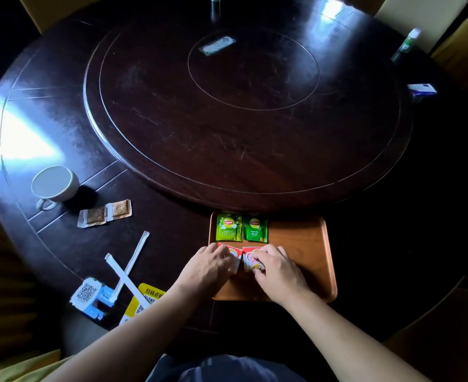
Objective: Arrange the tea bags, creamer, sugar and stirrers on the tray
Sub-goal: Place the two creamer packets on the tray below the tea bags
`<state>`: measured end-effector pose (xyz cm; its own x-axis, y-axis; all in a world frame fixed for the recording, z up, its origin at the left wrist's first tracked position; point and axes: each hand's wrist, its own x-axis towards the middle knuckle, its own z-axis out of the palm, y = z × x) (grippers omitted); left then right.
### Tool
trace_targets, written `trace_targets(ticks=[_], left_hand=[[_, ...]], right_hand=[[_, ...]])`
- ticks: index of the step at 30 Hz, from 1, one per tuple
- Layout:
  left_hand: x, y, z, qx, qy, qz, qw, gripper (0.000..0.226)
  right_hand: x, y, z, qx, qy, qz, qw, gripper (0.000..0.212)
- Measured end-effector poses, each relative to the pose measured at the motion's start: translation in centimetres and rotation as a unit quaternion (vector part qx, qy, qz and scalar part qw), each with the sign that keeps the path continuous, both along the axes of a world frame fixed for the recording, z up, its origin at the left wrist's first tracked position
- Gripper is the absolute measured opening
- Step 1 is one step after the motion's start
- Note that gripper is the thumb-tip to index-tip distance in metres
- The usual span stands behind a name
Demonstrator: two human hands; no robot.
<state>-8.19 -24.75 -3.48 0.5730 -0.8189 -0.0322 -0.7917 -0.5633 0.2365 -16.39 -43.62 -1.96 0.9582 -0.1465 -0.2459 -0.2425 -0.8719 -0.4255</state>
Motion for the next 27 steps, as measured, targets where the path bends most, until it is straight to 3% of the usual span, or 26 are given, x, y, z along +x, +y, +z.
trace_targets(ticks=[7,27], left_hand=[[-0.4,-0.9,-0.3,-0.015,0.005,0.069,0.998,0.017],[0.4,0.1,0.9,0.017,0.046,0.110,0.993,0.028]], right_hand=[[0.6,-0.1,0.0,-0.015,-0.013,-0.003,1.000,0.029],[1.4,0.1,1.6,-0.031,0.016,-0.016,0.999,0.024]])
